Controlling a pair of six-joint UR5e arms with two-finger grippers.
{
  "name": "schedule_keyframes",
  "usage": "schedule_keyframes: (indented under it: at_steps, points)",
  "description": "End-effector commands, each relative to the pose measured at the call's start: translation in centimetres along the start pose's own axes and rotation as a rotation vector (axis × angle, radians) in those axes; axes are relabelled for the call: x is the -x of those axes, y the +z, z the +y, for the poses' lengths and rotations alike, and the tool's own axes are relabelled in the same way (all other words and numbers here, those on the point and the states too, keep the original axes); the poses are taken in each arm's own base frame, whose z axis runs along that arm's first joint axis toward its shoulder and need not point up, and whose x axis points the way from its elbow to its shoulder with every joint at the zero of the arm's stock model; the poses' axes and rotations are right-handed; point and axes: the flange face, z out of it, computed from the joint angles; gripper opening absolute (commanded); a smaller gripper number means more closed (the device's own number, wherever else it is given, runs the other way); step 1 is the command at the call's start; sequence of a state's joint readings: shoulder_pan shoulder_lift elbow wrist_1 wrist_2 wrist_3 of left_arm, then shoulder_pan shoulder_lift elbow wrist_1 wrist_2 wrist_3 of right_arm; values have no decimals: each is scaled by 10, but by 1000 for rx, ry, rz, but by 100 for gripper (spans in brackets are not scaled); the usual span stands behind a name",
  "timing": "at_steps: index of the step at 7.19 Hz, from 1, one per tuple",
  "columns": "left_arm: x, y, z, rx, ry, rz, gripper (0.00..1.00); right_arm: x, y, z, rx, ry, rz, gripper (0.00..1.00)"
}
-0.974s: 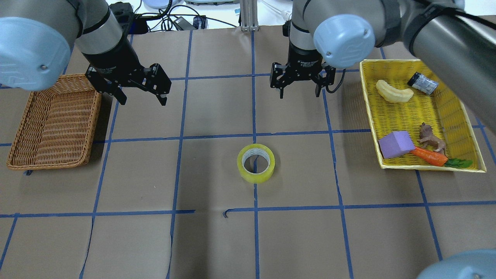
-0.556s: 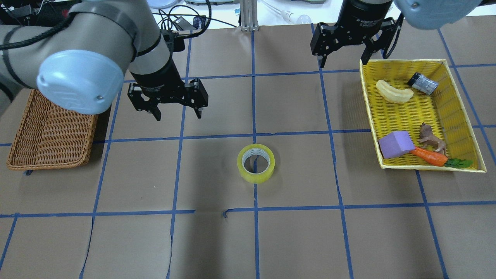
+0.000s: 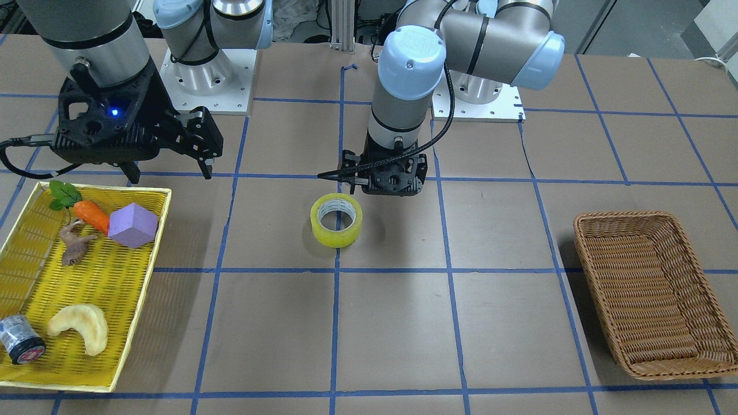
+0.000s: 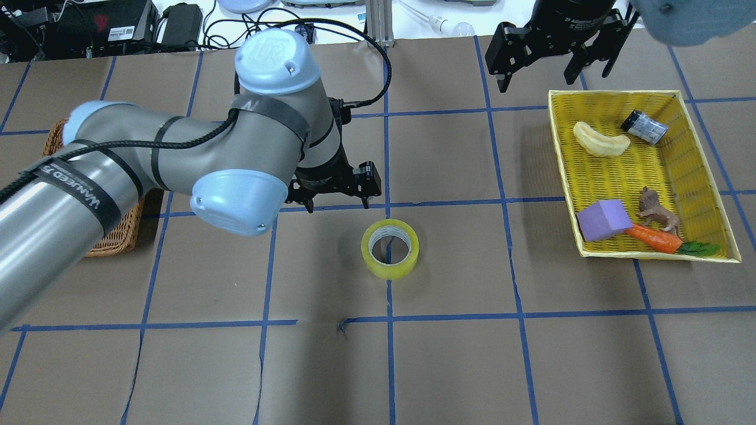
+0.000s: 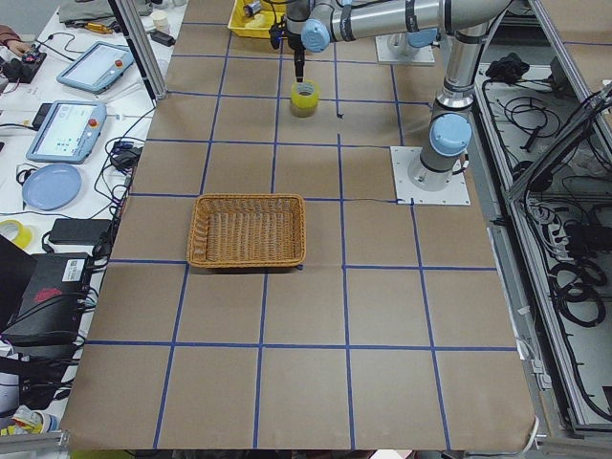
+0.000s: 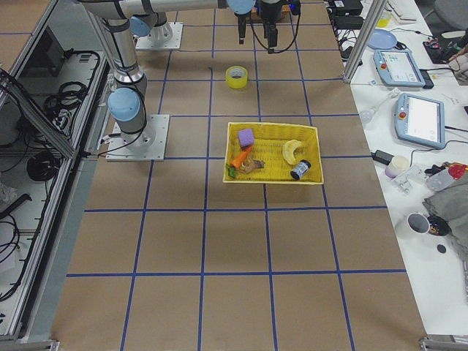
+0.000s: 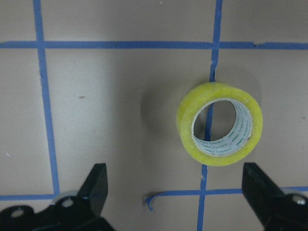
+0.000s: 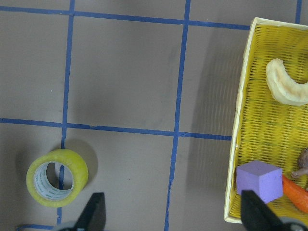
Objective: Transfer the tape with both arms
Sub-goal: 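Reach the left gripper down to the tape roll and grasp it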
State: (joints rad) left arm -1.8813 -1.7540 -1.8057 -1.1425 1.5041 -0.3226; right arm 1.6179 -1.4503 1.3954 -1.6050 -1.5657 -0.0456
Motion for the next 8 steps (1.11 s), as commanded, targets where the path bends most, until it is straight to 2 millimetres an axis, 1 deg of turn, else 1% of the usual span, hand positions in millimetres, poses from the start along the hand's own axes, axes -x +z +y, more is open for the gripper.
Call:
schedule_keyframes:
  at_steps: [1,3,4,5,6,8]
  points:
    - [-10,40,-7,-19,14,13,100,0,-1,0,-6,-2,1,100]
    - [-15,70,-9,37,17,22,100,0,-1,0,-4,-2,1,100]
    - [-16,82,-9,60,17,16,100,0,-1,0,-4,-2,1,100]
    - [-20,98,0,89,30,-1,100,0,-1,0,-4,-2,1,100]
    - [-16,120,13,115,35,-16,100,0,-1,0,-4,-2,1,100]
    - [-14,134,14,96,39,-11,100,2,-1,0,-4,-6,0,100]
